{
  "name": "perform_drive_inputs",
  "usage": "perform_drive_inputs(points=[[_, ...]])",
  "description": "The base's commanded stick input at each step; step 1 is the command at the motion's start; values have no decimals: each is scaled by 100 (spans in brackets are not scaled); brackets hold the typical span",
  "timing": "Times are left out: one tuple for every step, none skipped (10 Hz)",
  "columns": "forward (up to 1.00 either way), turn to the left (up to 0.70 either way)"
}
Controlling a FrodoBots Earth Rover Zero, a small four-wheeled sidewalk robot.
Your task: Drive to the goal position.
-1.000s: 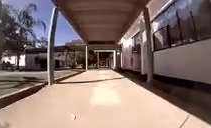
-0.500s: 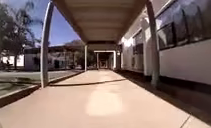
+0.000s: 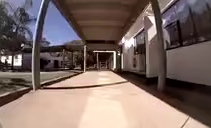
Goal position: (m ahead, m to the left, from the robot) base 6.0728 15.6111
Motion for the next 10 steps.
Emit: perform_drive_inputs(points=[[70,0],[70,0],[70,0],[70,0],[70,0],[70,0],[70,0],[70,0],[70,0],[70,0]])
